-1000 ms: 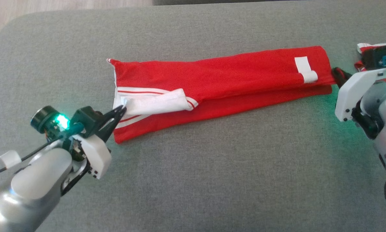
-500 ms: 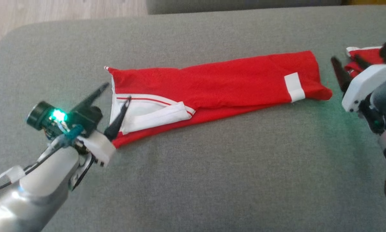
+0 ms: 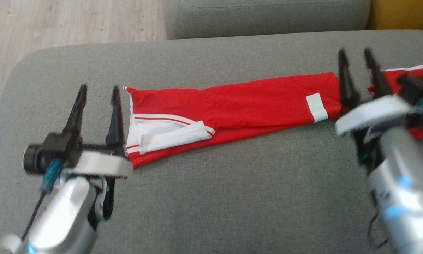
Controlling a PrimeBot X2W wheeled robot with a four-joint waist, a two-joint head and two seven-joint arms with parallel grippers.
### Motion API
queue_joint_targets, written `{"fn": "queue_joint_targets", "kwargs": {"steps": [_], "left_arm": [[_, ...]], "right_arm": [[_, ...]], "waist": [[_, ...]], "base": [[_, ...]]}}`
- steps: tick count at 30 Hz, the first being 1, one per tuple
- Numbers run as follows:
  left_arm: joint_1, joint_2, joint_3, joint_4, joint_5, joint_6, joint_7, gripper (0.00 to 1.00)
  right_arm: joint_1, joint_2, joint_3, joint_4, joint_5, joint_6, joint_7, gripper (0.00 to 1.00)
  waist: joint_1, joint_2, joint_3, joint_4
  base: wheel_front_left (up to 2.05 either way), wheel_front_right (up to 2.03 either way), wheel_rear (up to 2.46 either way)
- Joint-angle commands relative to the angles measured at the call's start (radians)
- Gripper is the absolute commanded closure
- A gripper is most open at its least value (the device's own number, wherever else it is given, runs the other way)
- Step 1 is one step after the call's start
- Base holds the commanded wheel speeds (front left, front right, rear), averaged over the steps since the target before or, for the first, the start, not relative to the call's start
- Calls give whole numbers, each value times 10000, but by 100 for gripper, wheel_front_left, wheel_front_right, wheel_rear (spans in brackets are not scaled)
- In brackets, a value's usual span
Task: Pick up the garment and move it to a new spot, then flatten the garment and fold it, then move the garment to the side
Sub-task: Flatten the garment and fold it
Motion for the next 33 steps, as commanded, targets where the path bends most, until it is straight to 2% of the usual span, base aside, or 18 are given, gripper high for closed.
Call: {"fn": "queue_joint_targets", "kwargs": {"steps": [1,4,7,11,17,20,30,33], "left_arm": [[-3,44,896,-452,209,-20,-60,0],[1008,-593,1727,-554,364,-321,-61,0],[1757,-1114,2333,-563,811,-620,-61,0],[2420,-1689,3212,-666,1439,-946,-61,0],[2400,-2209,3859,-544,2209,-1652,-62,0],[2167,-2373,3973,-396,2505,-1957,-62,0],[1373,-2794,4226,213,3179,-2504,-62,0],[1271,-2861,4305,290,3247,-2603,-62,0]], "right_arm": [[436,438,-313,-729,-379,-9,-129,0],[1726,1230,-1385,-1618,-1143,-9,-133,0],[2849,1617,-2039,-2232,-1840,-9,-134,0],[3647,1744,-1809,-2629,-2504,-9,-135,0],[3534,1754,-1864,-2779,-2258,-9,-136,0],[2957,1755,-2428,-2215,-2821,-9,-110,0],[345,1756,-5741,758,-5147,-9,570,0],[-17,1756,-5957,1442,-5235,-9,700,0]], "waist": [[1,-1,-30,18],[1,-1,-118,55],[1,-1,-146,63],[1,-1,-71,-50],[1,-1,266,-52],[1,-1,629,-27],[1,-1,1856,385],[1,-1,1953,469]], "base": [[0,0,0],[0,0,0],[0,0,0],[0,0,0],[0,0,0],[0,0,0],[0,0,0],[0,0,0]]}}
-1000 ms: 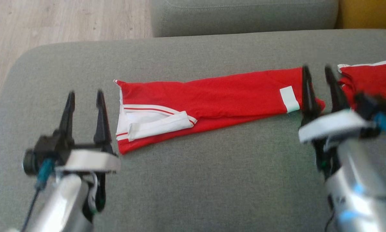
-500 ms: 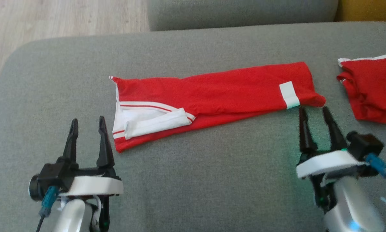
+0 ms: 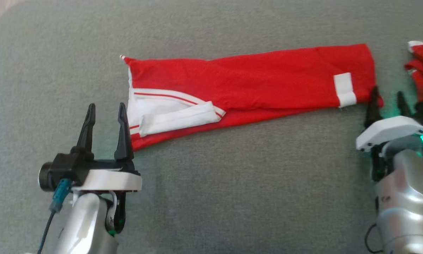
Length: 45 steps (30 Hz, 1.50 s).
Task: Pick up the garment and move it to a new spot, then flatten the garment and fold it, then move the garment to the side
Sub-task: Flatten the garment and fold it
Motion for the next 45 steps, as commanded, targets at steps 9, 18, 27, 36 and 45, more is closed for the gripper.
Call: {"fn": "queue_joint_targets", "kwargs": {"steps": [9,18,27,36,45], "left_arm": [[-445,-124,729,-100,342,-266,-64,0],[-411,-231,951,-46,536,-358,-64,0],[-140,-278,1133,7,550,-403,-64,0],[138,-297,1096,103,461,-396,-64,0],[439,-300,877,193,321,-288,-64,0]], "right_arm": [[-1048,27,570,1584,-77,-9,-492,0],[-1418,27,343,2850,-520,-9,-518,100],[-1026,-514,-1072,1471,-1551,-9,-755,100],[-813,-525,-1064,172,-1518,-9,-490,100],[-747,15,1367,-473,202,-9,-346,100]], "waist": [[-3,0,155,235],[-3,0,-18,132],[-3,0,-699,-256],[-3,0,-1277,-372],[-3,0,-1977,-17]], "base": [[0,0,0],[0,0,0],[0,0,0],[0,0,0],[0,0,0]]}}
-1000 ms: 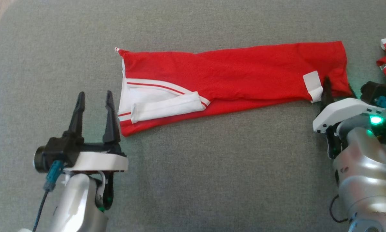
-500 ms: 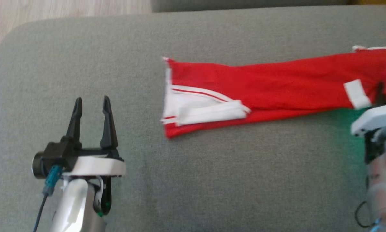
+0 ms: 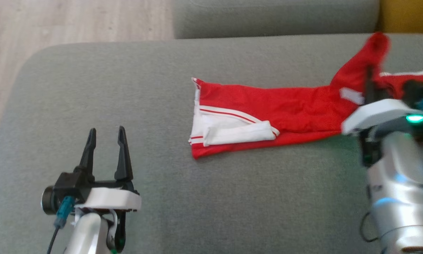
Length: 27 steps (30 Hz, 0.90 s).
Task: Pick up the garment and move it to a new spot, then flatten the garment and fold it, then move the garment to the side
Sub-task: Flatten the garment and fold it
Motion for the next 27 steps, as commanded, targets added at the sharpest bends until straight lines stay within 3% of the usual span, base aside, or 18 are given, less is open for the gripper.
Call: {"fn": "queue_joint_targets", "kwargs": {"steps": [1,6,12,20,27], "left_arm": [[-159,49,214,-283,-57,51,-64,0],[-38,48,120,-258,-28,76,-65,0],[4,48,-89,-198,-10,75,-65,0],[-67,47,-473,-119,-148,107,-65,0],[-389,47,-785,-144,-349,183,-65,0]], "right_arm": [[-107,140,1295,-367,1047,-9,57,100],[417,144,4147,-1043,3418,-9,355,100],[732,145,6148,-1199,4711,-9,410,100],[669,146,7784,-204,5685,-9,110,100],[37,146,8293,959,5927,-9,-163,100]], "waist": [[2,-1,-286,301],[2,-1,-558,726],[2,-1,-651,1237],[2,-1,-676,1932],[2,-1,-253,2485]], "base": [[0,0,0],[0,0,0],[0,0,0],[0,0,0],[0,0,0]]}}
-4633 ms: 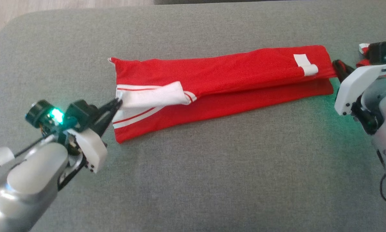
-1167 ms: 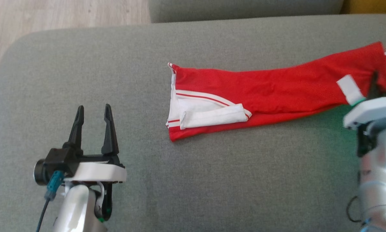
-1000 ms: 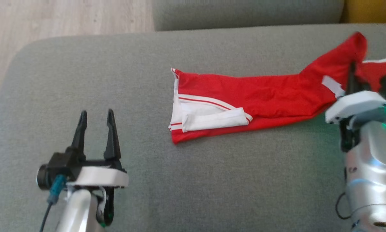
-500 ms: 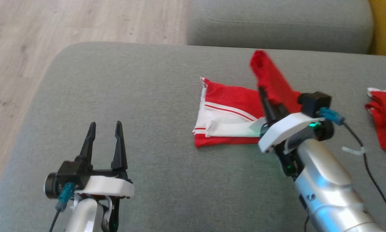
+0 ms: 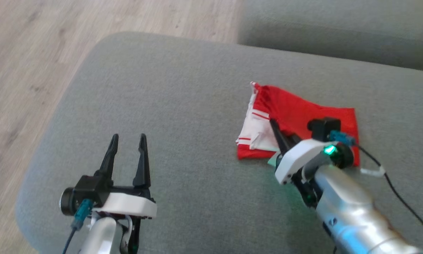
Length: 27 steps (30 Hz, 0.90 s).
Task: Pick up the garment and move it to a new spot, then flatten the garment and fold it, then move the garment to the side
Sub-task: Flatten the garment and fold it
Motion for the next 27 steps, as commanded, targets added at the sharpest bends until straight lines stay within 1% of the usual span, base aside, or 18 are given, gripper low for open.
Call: {"fn": "queue_joint_targets", "kwargs": {"steps": [1,4,5,6,9,12,15,16,18,20,25,27], "left_arm": [[-624,45,208,-293,-127,85,-65,0],[-665,45,132,-274,-231,124,-65,0],[-667,45,111,-263,-250,131,-65,0],[-668,45,93,-255,-259,134,-65,0],[-678,45,69,-233,-269,151,-65,0],[-691,45,166,-216,-197,146,-65,0],[-685,45,306,-282,-118,102,-65,0],[-685,45,306,-282,-118,102,-65,0],[-648,45,424,-361,-88,89,-65,0],[-578,45,514,-435,-60,80,-65,0],[-329,45,712,-597,-7,114,-65,0],[-201,45,829,-663,48,133,-65,0]], "right_arm": [[-682,121,151,36,-71,-9,-191,100],[-991,121,99,647,-229,-9,-307,100],[-1065,121,95,769,-267,-9,-350,80],[-1107,121,129,817,-272,-9,-386,0],[-1066,121,546,509,-53,-9,-449,0],[-1045,121,985,1,135,-9,-490,0],[-1060,121,935,-384,64,-9,-509,0],[-1060,121,935,-384,64,-9,-509,0],[-954,121,552,-807,-79,-9,-512,0],[-775,122,-21,-1441,-457,-9,-513,0],[291,122,-2235,-2928,-2653,-9,-515,0],[846,122,-3120,-3407,-3323,-9,-515,0]], "waist": [[0,0,236,224],[0,0,375,339],[0,0,400,363],[0,0,420,384],[0,0,429,399],[0,0,383,224],[0,0,263,-66],[0,0,263,-66],[0,0,163,-323],[0,0,67,-601],[0,0,-179,-1349],[0,0,-243,-1643]], "base": [[0,0,0],[0,0,0],[0,0,0],[0,0,0],[0,0,0],[0,0,0],[0,0,0],[0,0,0],[0,0,0],[0,0,0],[0,0,0],[0,0,0]]}}
